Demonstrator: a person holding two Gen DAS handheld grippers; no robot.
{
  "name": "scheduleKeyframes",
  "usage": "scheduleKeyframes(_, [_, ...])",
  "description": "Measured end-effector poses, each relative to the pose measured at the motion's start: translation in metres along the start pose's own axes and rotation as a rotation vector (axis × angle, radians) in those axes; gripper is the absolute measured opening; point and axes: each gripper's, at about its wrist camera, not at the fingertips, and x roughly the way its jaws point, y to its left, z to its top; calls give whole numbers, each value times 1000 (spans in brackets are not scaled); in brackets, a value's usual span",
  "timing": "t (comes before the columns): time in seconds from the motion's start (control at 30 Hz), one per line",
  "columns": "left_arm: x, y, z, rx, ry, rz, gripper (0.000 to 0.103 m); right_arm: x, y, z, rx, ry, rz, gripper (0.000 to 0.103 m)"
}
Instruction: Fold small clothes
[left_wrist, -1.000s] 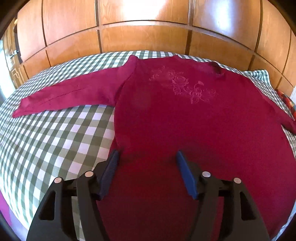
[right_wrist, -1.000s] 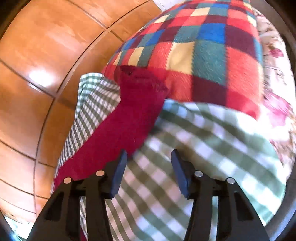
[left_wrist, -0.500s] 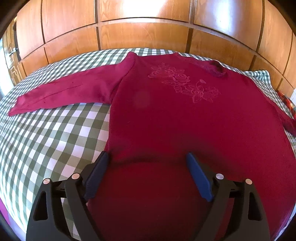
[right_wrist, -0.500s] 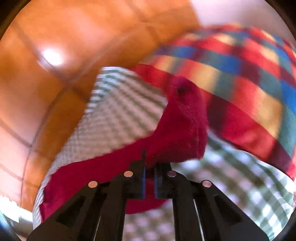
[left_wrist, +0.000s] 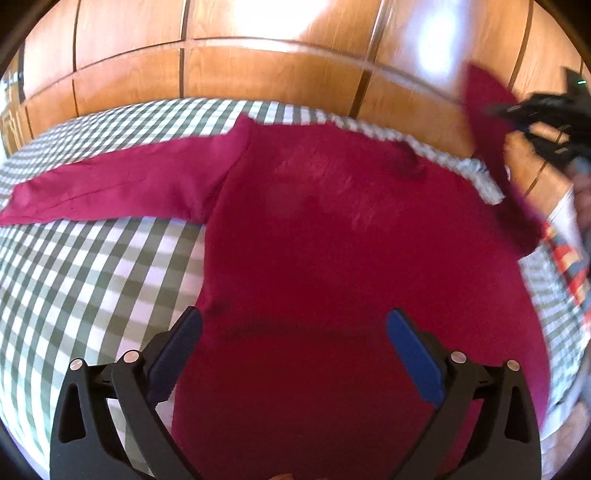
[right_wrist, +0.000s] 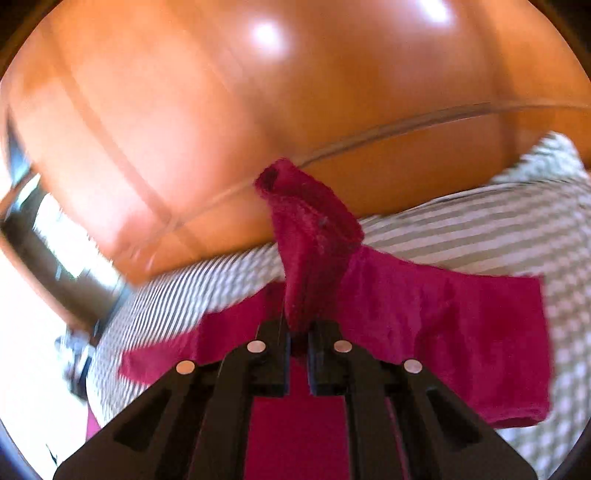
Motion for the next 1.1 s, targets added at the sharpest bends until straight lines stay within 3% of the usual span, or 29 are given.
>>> scheduleKeyframes(0.13, [-7, 12, 19, -63, -22, -59, 99, 42, 43, -30, -91, 115, 60, 7])
scheduleKeyframes(0.2, [-6, 18, 30, -106, -12, -112, 99, 47, 53, -41, -126, 136, 84, 14])
scheduleKeyframes(0.23, [-6, 20, 34, -129, -12, -135, 99, 44, 52, -45, -129, 131, 92, 36])
scheduleKeyframes(0.27, [-6, 23, 38, -160, -15, -161, 99, 37, 48, -48, -124, 116, 91, 49])
scheduleKeyframes(0.37, [-1, 27, 50, -235, -12, -217, 99, 13, 34, -57, -113, 93, 75, 49])
scheduleKeyframes(0.47, [12, 25, 62, -266, 13, -241, 99, -17, 10, -71, -89, 55, 8, 59])
scheduleKeyframes(0.6, [37, 18, 72, -273, 65, -235, 73, -54, -42, -92, -27, 32, -127, 62])
scheduleKeyframes(0.67, [52, 10, 78, -248, 96, -206, 68, -64, -70, -101, 32, 28, -185, 62])
scheduleKeyframes(0.77, [76, 2, 80, -232, 152, -172, 42, -79, -107, -112, 108, 21, -273, 64])
scheduleKeyframes(0.83, [81, -2, 81, -224, 162, -170, 18, -79, -123, -115, 139, 22, -318, 65])
scheduleKeyframes(0.9, [76, -6, 91, -206, 135, -182, 15, -78, -128, -114, 144, 25, -350, 65])
scheduleKeyframes(1.1, [17, 7, 147, -236, -109, -205, 14, -61, -133, -102, 134, 16, -391, 65])
